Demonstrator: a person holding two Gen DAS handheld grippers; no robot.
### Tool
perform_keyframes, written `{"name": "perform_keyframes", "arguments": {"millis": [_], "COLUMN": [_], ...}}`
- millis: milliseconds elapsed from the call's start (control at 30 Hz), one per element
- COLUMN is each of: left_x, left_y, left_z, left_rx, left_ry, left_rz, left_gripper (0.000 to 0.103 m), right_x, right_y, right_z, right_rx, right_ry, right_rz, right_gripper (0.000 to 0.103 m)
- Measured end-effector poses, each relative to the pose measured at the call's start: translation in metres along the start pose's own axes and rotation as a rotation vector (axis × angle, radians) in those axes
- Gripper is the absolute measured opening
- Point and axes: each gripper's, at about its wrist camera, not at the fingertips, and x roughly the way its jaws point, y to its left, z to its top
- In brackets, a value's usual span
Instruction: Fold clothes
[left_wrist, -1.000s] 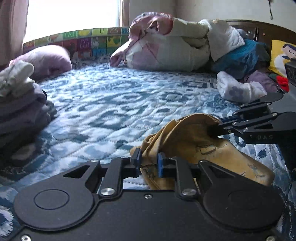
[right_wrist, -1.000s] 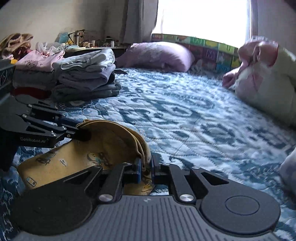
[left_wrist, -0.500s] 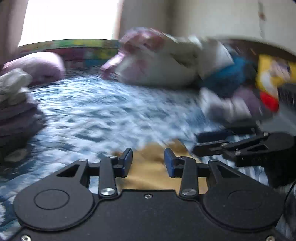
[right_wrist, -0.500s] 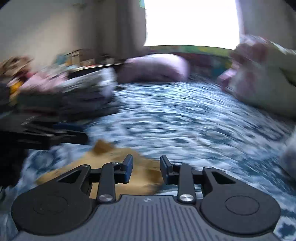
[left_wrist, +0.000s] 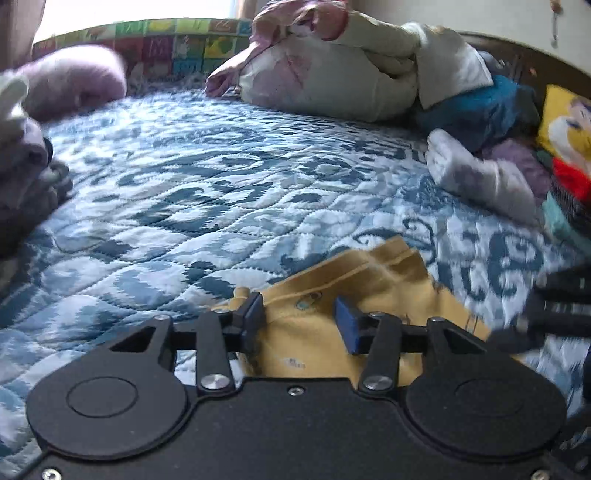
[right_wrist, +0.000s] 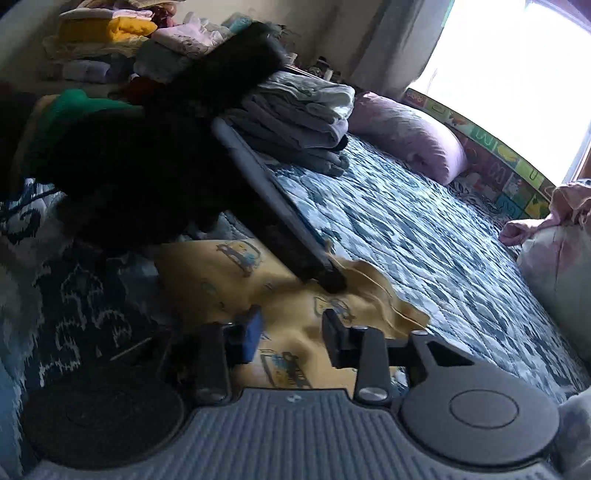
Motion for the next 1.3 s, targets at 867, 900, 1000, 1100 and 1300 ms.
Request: {"name": "perform_keyframes", "arguments": {"millis": [867, 900, 1000, 1100, 1300], "left_x": [0.002, 0.000, -0.014, -0.039, -0.070], "left_y": [0.001, 0.002, -0.004, -0.017, -0.051], "left_z": [-0.003, -0.002, -0.003, -0.006, -0.026], "left_rx": [-0.061, -0.073, -0.046, 0.009, 0.157], "left_ry": [0.007, 0.004, -0.044, -0.098, -0.075], "left_rz": [0.043, 0.041, 0.057, 0.071, 0.020], "left_gripper": [0.027, 0.027, 0.027, 0.027, 0.030], "right_x": [0.032, 0.033, 0.029, 0.011, -0.036], "right_y": [-0.107, -0.111, -0.118, -0.119, -0.075], "right_z": [-0.035, -0.036, -0.038, -0.038, -0.026], "right_rx": [0.539, 0.561, 0.602, 0.619, 0.445], "right_ry": [-0.019, -0.018, -0.026, -0.076, -0.139], "right_rz": [0.050, 0.057, 0.055, 0.061, 0.138], "right_gripper": [0.035, 0.035, 0.034, 0.035, 0.045]}}
